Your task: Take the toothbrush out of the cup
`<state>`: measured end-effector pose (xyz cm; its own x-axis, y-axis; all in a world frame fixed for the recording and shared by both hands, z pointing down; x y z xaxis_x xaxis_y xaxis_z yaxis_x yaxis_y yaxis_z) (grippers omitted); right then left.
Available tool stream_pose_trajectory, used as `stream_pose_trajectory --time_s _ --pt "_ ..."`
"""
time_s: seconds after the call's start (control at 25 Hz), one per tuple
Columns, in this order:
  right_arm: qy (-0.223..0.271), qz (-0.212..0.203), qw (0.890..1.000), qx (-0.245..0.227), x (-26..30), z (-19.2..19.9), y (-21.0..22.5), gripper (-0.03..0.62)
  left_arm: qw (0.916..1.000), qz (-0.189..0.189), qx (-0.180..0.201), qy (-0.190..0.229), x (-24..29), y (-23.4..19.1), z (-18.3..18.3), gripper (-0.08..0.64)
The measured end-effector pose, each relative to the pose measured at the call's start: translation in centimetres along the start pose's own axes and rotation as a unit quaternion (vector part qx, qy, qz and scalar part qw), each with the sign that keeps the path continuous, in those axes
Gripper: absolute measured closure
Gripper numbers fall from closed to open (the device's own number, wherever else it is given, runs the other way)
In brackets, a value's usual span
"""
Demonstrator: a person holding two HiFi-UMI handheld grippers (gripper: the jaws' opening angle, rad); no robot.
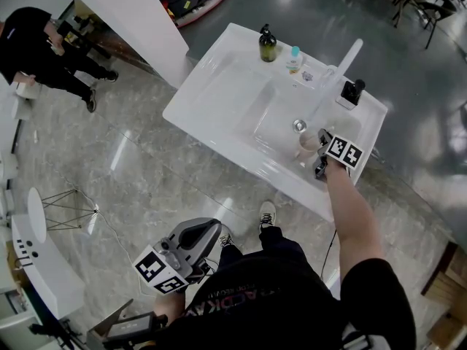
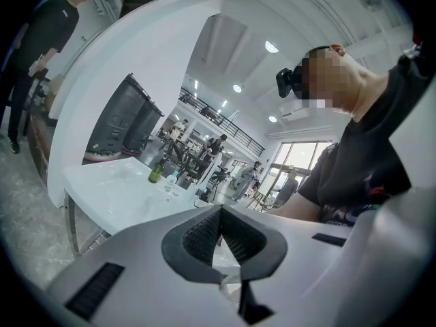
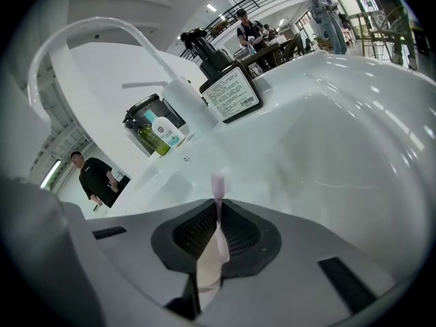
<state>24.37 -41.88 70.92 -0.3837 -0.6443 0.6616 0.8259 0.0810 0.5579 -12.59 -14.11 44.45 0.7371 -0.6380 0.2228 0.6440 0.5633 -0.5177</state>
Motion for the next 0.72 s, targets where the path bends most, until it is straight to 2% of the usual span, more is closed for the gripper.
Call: stream_pose_trajectory --time_s 0.72 --pt "0.060 -0.013 0.997 -0.042 -3.6 -2.5 -2.6 0.565 0.9993 0.036 0.004 0.004 -0.6 -0.5 -0.6 0.552"
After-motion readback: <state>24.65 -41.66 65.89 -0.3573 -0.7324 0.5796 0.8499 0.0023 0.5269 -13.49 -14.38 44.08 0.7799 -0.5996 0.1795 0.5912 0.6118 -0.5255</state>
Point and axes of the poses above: the fingertips, and each gripper's own axes: x forward along the fingers, y to its right, z out of its underside, the point moved 7 cm from there along -x, backward along the fingers, and after that the axes turned 4 degrees about -y, right-handed, at the moved point
